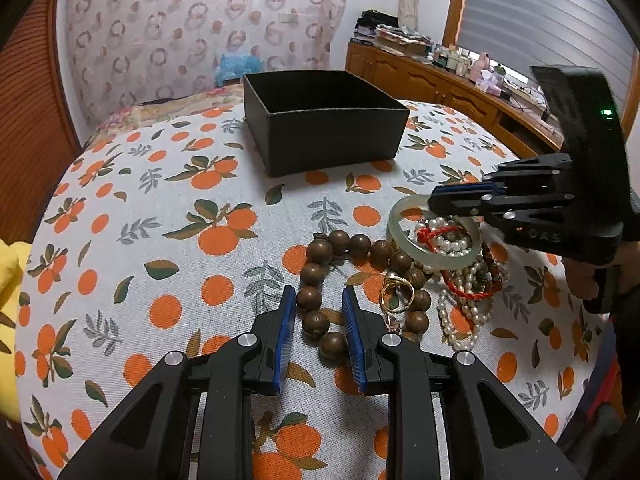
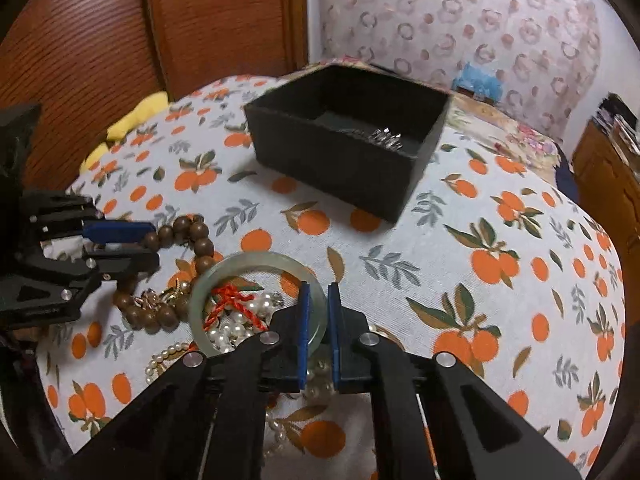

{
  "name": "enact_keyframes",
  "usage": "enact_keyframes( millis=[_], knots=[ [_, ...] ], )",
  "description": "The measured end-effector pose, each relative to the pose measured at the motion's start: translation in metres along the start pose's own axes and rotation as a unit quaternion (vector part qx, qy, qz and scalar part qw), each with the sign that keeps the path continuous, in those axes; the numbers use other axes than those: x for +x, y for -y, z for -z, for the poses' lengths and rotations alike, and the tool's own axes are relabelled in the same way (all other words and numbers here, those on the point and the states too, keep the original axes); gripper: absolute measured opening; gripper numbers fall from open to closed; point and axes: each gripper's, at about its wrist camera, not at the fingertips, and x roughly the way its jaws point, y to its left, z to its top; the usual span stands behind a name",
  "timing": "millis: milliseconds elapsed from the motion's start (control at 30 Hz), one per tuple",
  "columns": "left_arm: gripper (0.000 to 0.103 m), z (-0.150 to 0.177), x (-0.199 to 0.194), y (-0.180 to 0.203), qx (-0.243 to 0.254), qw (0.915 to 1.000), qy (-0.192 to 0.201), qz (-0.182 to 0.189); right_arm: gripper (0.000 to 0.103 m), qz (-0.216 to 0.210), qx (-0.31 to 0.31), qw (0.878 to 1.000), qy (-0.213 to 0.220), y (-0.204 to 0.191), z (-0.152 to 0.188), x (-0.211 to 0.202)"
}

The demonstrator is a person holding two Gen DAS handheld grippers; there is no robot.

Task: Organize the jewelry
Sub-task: 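Grasp the wooden bead bracelet with the left tool while the right tool grasps the jade bangle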

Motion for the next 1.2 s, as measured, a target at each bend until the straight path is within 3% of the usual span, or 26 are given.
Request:
enact_keyframes(
  millis=[133,333,900,1200],
  knots=[
    [0.012,-0.001,-0.002,0.004,0.006,1.0,0.003,-0.001,0.009,0.013,-0.003,0.999,0.03,-0.005,0.003,-0.017],
    [0.012,-0.008,-0.024,0.008,0.002,0.9993,0.037,0.006,0.009,0.023,0.002,0.998,0.064,-0.005,0.0,-0.04],
    [0.012,-0.048,-0.064,0.032,0.026,0.9937,0.104,0.034,0.009,0.034,0.021,0.995,0.093,0.008,-0.009,-0.062],
    [0.012,-0.076,-0.076,0.03,0.038,0.9905,0.13,0.022,0.009,0.036,0.026,0.993,0.11,0.016,-0.021,-0.069]
  ],
)
